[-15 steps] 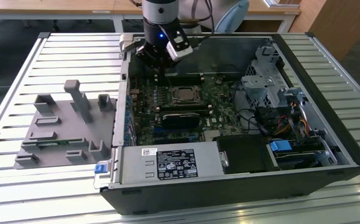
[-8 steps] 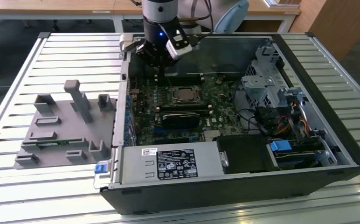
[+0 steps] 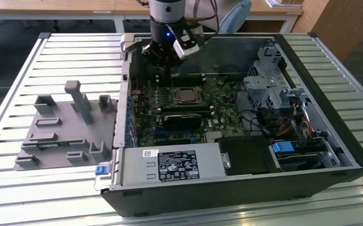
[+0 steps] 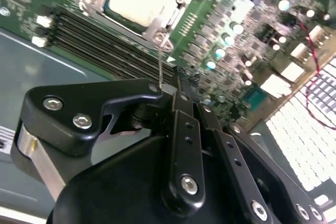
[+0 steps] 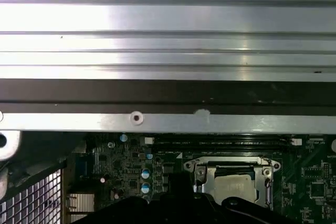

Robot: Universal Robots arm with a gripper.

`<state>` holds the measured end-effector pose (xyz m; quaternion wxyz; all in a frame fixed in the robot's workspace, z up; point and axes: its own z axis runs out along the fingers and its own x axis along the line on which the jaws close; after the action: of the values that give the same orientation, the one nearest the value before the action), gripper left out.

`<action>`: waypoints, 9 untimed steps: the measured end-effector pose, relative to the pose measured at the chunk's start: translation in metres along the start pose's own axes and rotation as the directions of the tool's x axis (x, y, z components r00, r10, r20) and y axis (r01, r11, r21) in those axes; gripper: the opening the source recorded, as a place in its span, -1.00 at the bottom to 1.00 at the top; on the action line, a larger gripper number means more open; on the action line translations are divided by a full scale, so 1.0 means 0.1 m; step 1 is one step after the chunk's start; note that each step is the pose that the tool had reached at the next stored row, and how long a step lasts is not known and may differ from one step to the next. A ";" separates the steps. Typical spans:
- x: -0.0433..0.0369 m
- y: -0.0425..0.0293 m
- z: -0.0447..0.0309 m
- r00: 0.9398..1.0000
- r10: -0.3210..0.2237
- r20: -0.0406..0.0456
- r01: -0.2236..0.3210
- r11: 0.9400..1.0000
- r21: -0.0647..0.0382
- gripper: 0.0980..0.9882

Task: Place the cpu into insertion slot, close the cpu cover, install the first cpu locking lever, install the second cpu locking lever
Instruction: 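Install the first cpu locking lever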

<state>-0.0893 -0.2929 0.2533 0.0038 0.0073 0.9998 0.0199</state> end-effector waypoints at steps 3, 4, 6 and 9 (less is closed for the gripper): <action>-0.091 0.003 0.009 1.000 0.000 0.000 0.000 1.000 0.000 -0.98; -0.121 0.003 0.012 1.000 0.000 0.000 0.000 1.000 0.000 -0.98; -0.180 0.004 0.018 1.000 0.000 0.000 0.000 1.000 0.000 -0.98; -0.241 0.004 0.026 1.000 0.000 0.000 0.000 1.000 -0.004 -0.98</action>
<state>-0.0652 -0.2928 0.2509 0.0037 0.0073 0.9997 0.0221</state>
